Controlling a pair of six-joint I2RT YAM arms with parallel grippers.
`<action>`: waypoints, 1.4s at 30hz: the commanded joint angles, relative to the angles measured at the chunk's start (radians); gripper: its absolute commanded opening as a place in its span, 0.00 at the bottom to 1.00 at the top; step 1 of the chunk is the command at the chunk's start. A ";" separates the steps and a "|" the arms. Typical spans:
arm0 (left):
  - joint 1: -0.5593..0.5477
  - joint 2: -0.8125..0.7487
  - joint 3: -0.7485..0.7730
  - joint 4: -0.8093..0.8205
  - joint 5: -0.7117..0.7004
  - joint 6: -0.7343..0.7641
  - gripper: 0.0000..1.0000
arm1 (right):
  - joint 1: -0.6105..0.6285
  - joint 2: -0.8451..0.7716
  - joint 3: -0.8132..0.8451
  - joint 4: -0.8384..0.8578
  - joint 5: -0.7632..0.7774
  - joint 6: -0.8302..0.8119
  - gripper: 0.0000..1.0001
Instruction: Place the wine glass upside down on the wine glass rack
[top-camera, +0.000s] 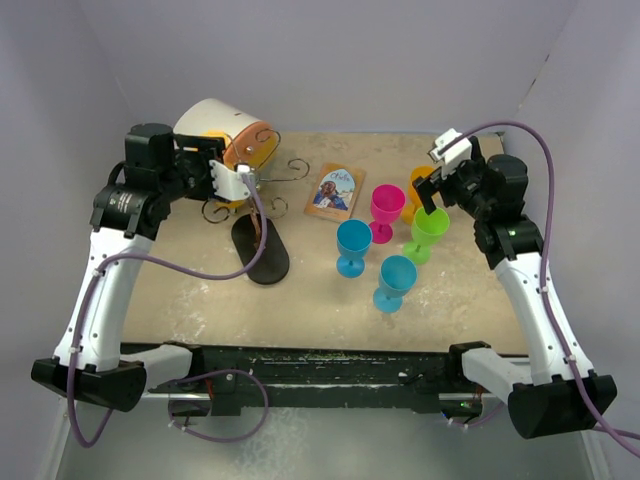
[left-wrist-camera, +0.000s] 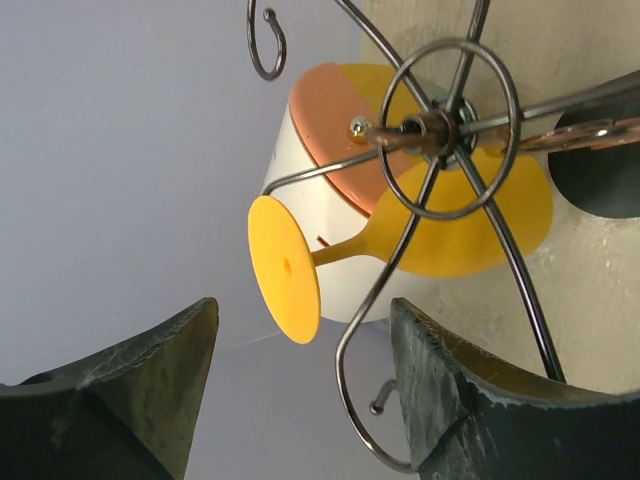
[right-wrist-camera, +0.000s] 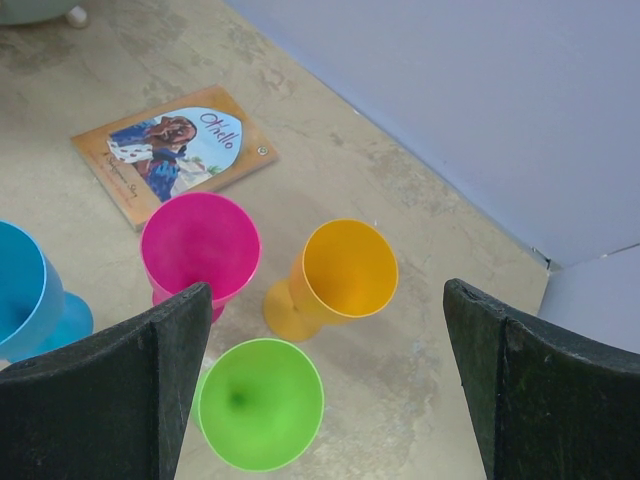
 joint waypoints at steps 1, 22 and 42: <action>-0.002 -0.029 0.043 0.016 0.055 -0.072 0.74 | -0.003 0.005 0.044 -0.013 -0.016 -0.012 1.00; -0.001 -0.103 0.101 0.204 -0.096 -0.805 0.99 | -0.003 0.047 -0.010 -0.157 0.262 0.051 0.99; 0.000 -0.163 0.092 0.133 -0.053 -0.891 0.99 | -0.005 0.223 0.000 -0.270 0.340 0.075 0.57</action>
